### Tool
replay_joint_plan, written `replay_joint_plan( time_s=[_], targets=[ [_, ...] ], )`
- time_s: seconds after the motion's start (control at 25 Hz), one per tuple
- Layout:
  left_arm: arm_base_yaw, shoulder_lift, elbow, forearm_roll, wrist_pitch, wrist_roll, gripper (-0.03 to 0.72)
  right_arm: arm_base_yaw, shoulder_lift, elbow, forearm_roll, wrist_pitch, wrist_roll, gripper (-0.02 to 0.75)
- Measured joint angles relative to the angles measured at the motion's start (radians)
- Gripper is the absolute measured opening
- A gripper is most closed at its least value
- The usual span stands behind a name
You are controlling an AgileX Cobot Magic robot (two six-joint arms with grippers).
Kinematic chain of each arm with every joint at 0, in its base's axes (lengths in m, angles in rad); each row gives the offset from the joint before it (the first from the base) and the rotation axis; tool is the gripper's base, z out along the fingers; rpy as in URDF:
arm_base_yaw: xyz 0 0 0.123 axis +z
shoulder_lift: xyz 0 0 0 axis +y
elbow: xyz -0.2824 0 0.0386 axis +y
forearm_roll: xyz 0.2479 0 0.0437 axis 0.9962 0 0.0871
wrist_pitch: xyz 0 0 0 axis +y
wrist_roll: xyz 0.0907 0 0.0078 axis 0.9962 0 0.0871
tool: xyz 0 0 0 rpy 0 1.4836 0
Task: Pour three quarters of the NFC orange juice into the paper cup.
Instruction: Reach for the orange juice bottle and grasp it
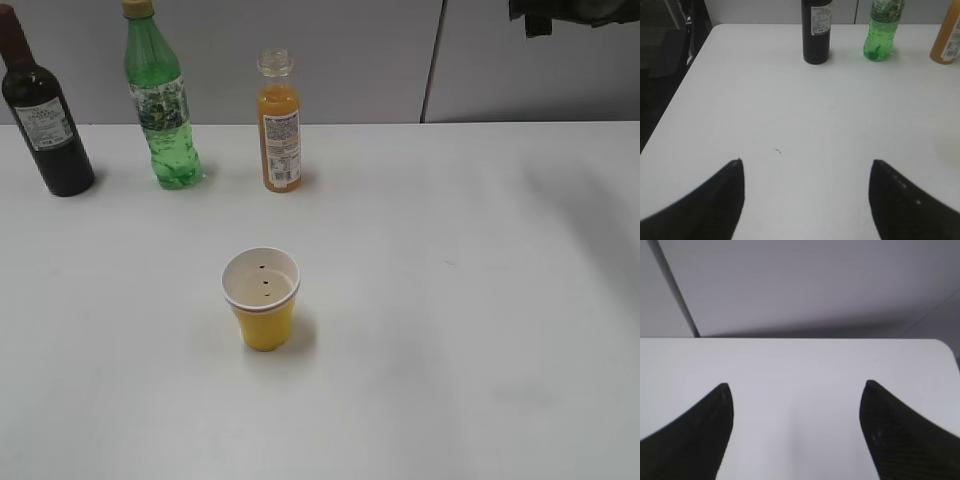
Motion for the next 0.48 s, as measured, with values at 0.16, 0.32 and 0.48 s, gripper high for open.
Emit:
replay_joint_plan(
  time_s=[0.16,0.32,0.48],
  targets=[
    [0.0,0.0,0.0,0.0,0.0,0.0,0.589,-0.05,0.0,-0.078,0.261,0.181,-0.218,0.594],
    [0.0,0.0,0.0,0.0,0.0,0.0,0.589,-0.069,0.0,-0.13,0.349,0.402,-0.373,0.594],
    [0.0,0.0,0.0,0.0,0.0,0.0,0.589,-0.069,-0.014,-0.147,0.371,0.564,-0.404,0.594]
  ],
)
